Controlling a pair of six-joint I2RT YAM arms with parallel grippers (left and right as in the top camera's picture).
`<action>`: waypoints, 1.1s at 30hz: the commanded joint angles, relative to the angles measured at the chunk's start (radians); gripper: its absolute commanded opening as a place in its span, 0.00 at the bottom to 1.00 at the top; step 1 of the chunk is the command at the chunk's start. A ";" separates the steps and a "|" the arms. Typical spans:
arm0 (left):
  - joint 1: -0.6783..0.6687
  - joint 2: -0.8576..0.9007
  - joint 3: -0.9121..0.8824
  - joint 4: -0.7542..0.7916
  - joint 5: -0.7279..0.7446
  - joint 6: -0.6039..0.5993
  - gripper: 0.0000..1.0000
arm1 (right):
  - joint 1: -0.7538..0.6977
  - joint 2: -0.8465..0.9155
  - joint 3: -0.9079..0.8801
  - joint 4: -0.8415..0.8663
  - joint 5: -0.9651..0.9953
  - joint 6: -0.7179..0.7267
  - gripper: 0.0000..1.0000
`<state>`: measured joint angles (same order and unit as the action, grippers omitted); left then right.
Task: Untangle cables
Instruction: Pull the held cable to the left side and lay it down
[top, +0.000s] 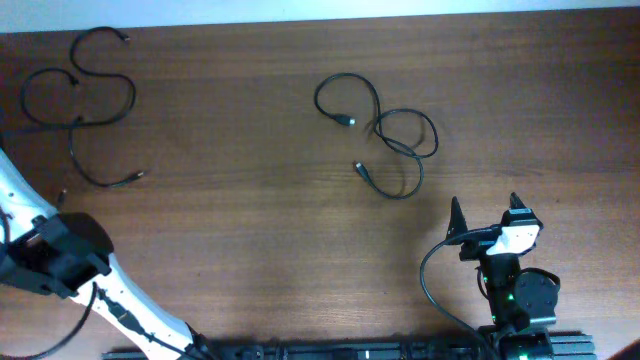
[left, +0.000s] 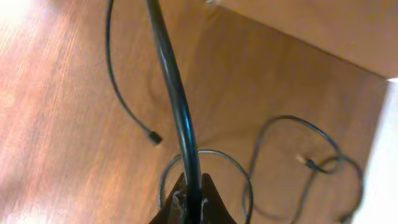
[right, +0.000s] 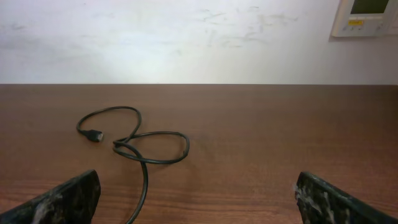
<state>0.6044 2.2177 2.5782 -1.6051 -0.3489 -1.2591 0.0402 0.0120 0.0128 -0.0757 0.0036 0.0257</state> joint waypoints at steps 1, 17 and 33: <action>0.042 -0.023 -0.141 0.053 -0.014 -0.029 0.04 | 0.004 -0.006 -0.007 -0.005 0.008 0.004 0.97; 0.071 -0.023 -0.512 0.472 0.201 0.531 0.65 | 0.004 -0.006 -0.007 -0.005 0.008 0.004 0.98; 0.053 -0.023 -0.683 0.625 0.330 0.653 0.00 | 0.004 -0.006 -0.007 -0.005 0.008 0.004 0.98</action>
<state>0.6605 2.2147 1.8965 -1.0225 -0.0071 -0.6197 0.0402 0.0120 0.0128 -0.0757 0.0036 0.0257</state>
